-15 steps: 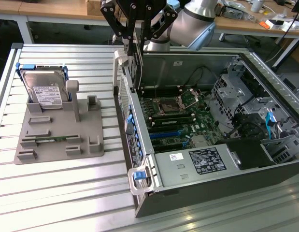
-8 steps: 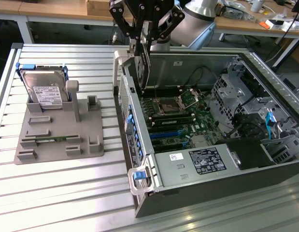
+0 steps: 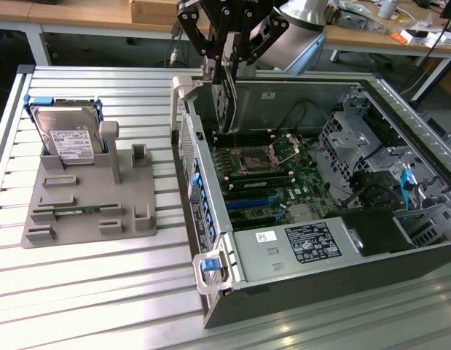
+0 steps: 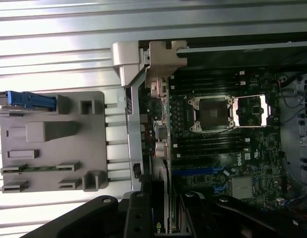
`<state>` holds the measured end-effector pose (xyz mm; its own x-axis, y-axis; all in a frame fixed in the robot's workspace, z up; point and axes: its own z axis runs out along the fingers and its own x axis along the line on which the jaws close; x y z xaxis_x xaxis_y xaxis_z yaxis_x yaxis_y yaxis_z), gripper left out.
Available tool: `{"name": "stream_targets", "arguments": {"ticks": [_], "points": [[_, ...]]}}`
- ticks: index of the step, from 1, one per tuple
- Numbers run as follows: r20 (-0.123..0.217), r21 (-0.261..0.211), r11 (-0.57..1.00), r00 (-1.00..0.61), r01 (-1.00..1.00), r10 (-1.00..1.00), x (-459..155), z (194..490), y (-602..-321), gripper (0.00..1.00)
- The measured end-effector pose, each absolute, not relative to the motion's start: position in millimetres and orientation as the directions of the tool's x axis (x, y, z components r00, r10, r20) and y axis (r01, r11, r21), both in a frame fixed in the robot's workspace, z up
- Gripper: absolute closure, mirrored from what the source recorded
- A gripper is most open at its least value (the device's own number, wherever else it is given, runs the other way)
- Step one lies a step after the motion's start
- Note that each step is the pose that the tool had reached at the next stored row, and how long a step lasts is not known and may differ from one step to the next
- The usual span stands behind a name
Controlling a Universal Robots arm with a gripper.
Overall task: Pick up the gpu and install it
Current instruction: 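Pick up the gpu and move the gpu toward the slot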
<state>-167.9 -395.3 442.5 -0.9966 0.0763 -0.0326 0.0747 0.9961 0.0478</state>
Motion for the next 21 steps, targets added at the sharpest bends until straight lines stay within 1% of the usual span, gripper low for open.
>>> {"name": "stream_targets", "arguments": {"ticks": [12,21], "points": [[-0.033,0.045,0.996,-0.997,0.075,0.076,-140.2,439.5,-395.5,0.73],[-0.033,0.043,0.996,-0.997,0.075,0.076,-119.7,429.4,-395.6,0.73]]}}
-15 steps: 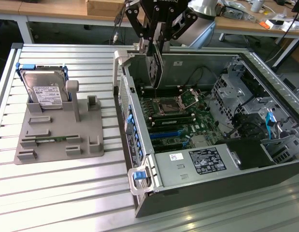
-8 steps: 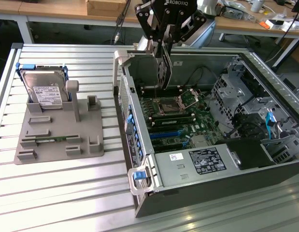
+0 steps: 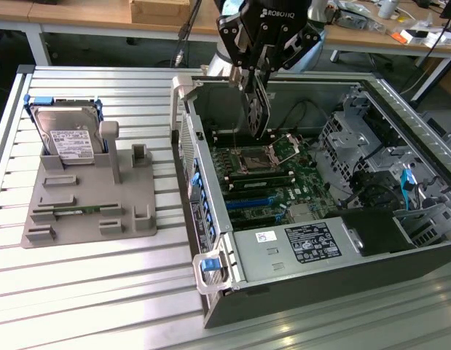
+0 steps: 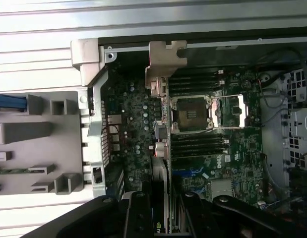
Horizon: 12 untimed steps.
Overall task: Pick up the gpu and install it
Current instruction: 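Pick up the gpu and move the gpu toward the slot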
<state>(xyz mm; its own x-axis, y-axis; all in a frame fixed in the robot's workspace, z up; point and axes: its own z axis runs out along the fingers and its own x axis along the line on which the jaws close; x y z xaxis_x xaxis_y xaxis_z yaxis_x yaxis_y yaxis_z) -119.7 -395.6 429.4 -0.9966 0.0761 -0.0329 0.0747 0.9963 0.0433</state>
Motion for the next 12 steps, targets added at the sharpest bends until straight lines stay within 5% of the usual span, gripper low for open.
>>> {"name": "stream_targets", "arguments": {"ticks": [12], "points": [[-0.033,0.043,0.996,-0.997,0.075,0.076,-101.0,407.6,-397.6,0.73]]}}
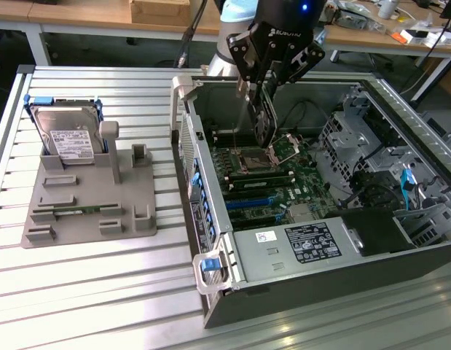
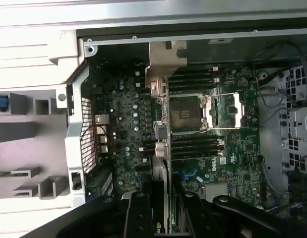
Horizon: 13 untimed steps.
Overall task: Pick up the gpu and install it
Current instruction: 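Pick up the gpu and move the gpu toward the slot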
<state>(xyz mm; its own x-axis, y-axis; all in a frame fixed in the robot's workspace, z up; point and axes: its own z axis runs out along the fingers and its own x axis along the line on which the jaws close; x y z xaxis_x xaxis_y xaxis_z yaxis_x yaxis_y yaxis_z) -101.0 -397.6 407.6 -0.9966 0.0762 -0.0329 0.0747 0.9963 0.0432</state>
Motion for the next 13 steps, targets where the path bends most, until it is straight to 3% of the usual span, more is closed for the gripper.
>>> {"name": "stream_targets", "arguments": {"ticks": [13], "points": [[-0.033,0.043,0.996,-0.997,0.075,0.076,-54.1,392.4,-398.7,0.73]]}}
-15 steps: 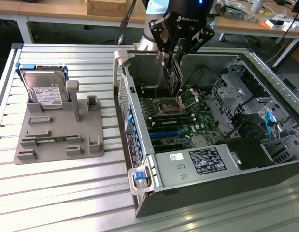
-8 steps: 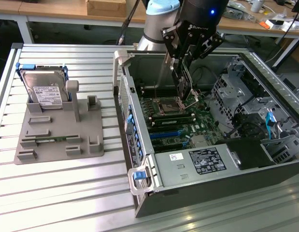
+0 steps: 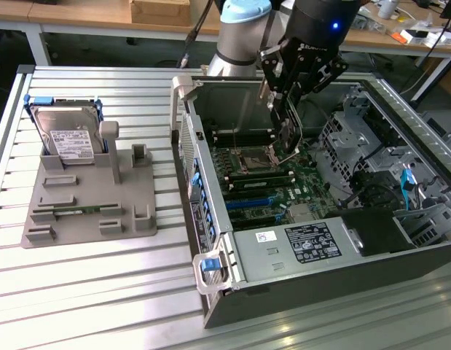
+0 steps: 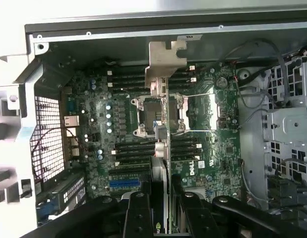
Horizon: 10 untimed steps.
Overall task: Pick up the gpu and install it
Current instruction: 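Pick up the gpu and move the gpu toward the slot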
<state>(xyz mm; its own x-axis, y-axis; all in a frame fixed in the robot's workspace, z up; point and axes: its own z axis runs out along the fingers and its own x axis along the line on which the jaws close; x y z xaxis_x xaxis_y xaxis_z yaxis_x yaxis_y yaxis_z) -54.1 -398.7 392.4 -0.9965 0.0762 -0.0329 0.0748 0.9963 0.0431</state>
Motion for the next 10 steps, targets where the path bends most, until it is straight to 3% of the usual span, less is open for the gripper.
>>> {"name": "stream_targets", "arguments": {"ticks": [10], "points": [[-0.033,0.043,0.996,-0.997,0.075,0.076,-34.5,386.7,-398.8,0.73]]}}
